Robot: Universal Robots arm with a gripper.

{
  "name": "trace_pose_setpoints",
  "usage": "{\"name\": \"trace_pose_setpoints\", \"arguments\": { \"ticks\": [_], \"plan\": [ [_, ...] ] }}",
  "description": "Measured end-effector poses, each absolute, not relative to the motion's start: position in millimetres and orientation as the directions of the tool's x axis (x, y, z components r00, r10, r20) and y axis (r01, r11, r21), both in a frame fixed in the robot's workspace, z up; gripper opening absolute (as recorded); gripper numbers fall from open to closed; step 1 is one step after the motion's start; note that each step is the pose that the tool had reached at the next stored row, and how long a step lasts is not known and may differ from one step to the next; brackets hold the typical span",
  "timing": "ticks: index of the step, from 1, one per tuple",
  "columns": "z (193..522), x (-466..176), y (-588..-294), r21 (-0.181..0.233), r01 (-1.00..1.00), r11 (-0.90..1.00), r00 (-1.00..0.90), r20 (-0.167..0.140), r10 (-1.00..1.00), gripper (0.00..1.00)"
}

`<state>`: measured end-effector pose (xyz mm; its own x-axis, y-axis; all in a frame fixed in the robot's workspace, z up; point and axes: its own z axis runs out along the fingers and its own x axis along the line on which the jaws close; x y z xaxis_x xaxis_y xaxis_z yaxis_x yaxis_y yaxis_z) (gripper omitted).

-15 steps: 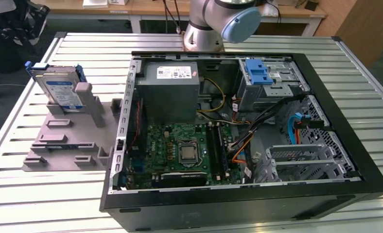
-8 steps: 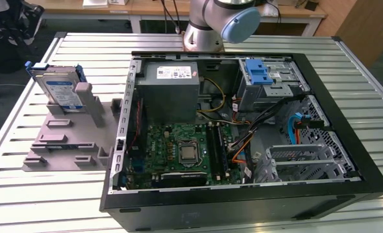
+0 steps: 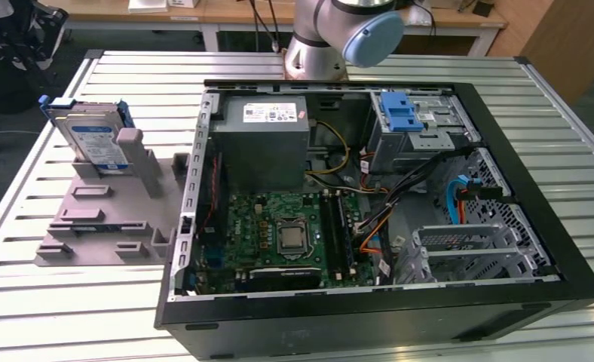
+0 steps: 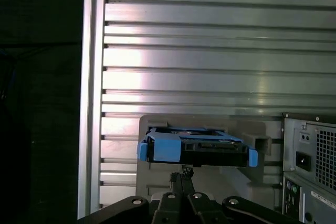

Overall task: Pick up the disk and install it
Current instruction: 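Pick up the disk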

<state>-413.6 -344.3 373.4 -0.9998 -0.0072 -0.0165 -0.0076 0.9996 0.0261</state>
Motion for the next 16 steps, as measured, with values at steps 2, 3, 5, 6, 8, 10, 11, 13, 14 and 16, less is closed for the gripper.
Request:
{"name": "trace_pose_setpoints", "arguments": {
  "ticks": [2,3,5,6,8,10,11,13,14,16],
  "plan": [
    [373.4,-413.6,-344.3,0.026,-0.008,1.000,-1.000,-0.016,-0.007,0.11],
    [373.4,-413.6,-344.3,0.026,-0.008,1.000,-1.000,-0.016,-0.007,0.11],
    [373.4,-413.6,-344.3,0.026,-0.008,1.000,-1.000,-0.016,-0.007,0.11],
    [373.4,-413.6,-344.3,0.026,-0.008,1.000,-1.000,-0.016,-0.008,0.11],
    [373.4,-413.6,-344.3,0.026,-0.011,1.000,-1.000,-0.016,-0.011,0.11],
    [373.4,-413.7,-344.3,0.026,-0.018,0.999,-1.000,-0.017,-0.018,0.11],
    [373.4,-413.7,-344.3,0.026,-0.024,0.999,-1.000,-0.016,-0.024,0.11],
    [373.4,-413.8,-344.3,0.026,-0.035,0.999,-0.999,-0.017,-0.035,0.11],
    [373.4,-413.8,-344.3,0.026,-0.041,0.999,-0.999,-0.017,-0.040,0.11],
    [373.4,-413.9,-344.3,0.026,-0.052,0.998,-0.999,-0.017,-0.052,0.11]
  ]
}}
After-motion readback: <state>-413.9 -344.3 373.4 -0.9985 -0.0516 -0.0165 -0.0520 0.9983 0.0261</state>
